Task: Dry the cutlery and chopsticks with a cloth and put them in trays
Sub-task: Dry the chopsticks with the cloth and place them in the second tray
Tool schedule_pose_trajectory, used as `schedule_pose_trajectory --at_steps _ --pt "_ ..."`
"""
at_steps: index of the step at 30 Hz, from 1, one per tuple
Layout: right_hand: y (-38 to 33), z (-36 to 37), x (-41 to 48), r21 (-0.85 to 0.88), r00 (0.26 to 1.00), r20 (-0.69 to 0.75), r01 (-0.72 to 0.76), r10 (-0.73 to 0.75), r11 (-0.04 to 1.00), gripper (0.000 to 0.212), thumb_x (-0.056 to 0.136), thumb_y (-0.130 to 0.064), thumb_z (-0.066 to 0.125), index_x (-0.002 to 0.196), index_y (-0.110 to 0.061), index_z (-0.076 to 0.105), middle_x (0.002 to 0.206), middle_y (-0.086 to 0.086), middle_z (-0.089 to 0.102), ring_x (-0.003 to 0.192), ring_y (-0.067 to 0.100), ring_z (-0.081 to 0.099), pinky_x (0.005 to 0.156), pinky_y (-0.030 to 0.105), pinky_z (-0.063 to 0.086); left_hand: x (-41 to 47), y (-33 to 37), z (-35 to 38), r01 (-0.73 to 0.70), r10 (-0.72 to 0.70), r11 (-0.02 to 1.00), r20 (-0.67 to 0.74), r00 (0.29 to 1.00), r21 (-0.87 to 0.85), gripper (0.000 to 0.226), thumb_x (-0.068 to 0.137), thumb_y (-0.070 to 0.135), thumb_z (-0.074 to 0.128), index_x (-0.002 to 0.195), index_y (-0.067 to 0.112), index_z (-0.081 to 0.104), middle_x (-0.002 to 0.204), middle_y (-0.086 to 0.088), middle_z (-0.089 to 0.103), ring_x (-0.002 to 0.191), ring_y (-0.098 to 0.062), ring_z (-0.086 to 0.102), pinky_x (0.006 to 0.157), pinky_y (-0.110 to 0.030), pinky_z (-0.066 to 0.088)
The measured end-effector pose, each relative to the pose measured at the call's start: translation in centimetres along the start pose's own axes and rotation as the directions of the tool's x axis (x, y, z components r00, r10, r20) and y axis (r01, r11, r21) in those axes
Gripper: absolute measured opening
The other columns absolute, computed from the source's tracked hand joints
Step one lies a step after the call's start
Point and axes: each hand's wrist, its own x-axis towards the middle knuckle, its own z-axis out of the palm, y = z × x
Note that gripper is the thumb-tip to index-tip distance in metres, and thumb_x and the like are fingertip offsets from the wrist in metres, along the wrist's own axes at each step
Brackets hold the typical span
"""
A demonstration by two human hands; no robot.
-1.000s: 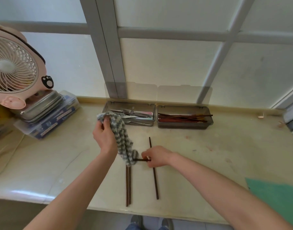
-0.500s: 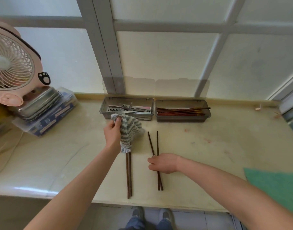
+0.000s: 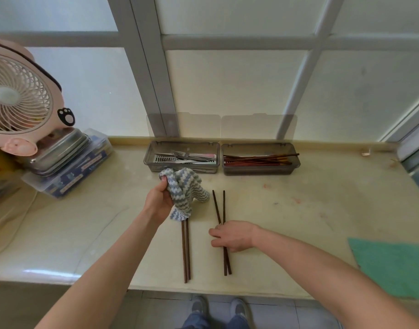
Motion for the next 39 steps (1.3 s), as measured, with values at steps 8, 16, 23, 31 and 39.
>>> schedule_pose_trajectory --at_steps 8,16,23,31,39 --pt "0.5 -4.0 0.5 0.081 0.935 -0.355 0.035 -0.004 0.996 0.024 0.075 -0.003 0.061 0.097 -0.009 0.052 0.079 0.008 0.058 0.066 0.024 0.055 0.051 0.033 0.049 0.4 -0.1 -0.9 -0.021 0.025 0.997 0.056 0.998 -0.073 0.032 0.101 0.023 0.03 0.105 0.01 0.059 0.083 -0.002 0.074 0.076 -0.013 0.071 0.062 -0.026 0.058" --pt "4.7 -14.2 -0.9 0.965 0.465 -0.159 0.259 0.871 0.038 0.018 0.098 -0.021 0.051 0.086 -0.008 0.057 0.072 0.014 0.064 0.042 0.013 0.051 0.039 0.02 0.042 -0.7 1.7 0.2 -0.086 0.106 0.993 0.266 0.958 -0.084 0.019 0.069 0.025 0.063 0.075 0.014 0.078 0.082 -0.003 0.074 0.075 -0.015 0.071 0.064 -0.028 0.058" --pt "5.5 -14.3 -0.8 0.892 0.521 -0.012 0.391 0.854 -0.226 0.018 0.094 -0.018 0.056 0.092 -0.001 0.062 0.071 0.016 0.065 0.047 0.019 0.061 0.045 0.026 0.052 -1.6 1.2 3.1 -0.18 0.011 0.924 0.447 0.894 0.337 0.031 0.088 0.025 0.053 0.112 0.008 0.063 0.108 -0.014 0.063 0.097 -0.027 0.058 0.086 -0.039 0.046" --pt "4.6 -14.1 0.2 0.938 0.441 0.106 0.252 0.891 -0.236 0.017 0.09 -0.012 0.062 0.089 0.005 0.063 0.064 0.005 0.059 0.04 0.007 0.048 0.037 0.018 0.034 -2.5 0.6 5.7 -0.281 -0.024 0.657 0.392 0.92 0.7 0.021 0.095 0.018 0.051 0.096 0.001 0.065 0.081 -0.007 0.068 0.069 -0.012 0.065 0.06 -0.018 0.052" --pt "7.9 -15.2 -2.0 0.851 0.248 0.328 0.341 0.912 -0.399 0.024 0.094 -0.012 0.058 0.072 -0.002 0.062 0.062 0.01 0.058 0.034 0.007 0.047 0.034 0.016 0.034 -3.1 2.1 6.1 -0.331 -0.055 0.515 0.415 0.908 0.791 0.024 0.092 0.023 0.055 0.092 0.001 0.064 0.088 -0.016 0.066 0.083 -0.027 0.066 0.079 -0.036 0.055"
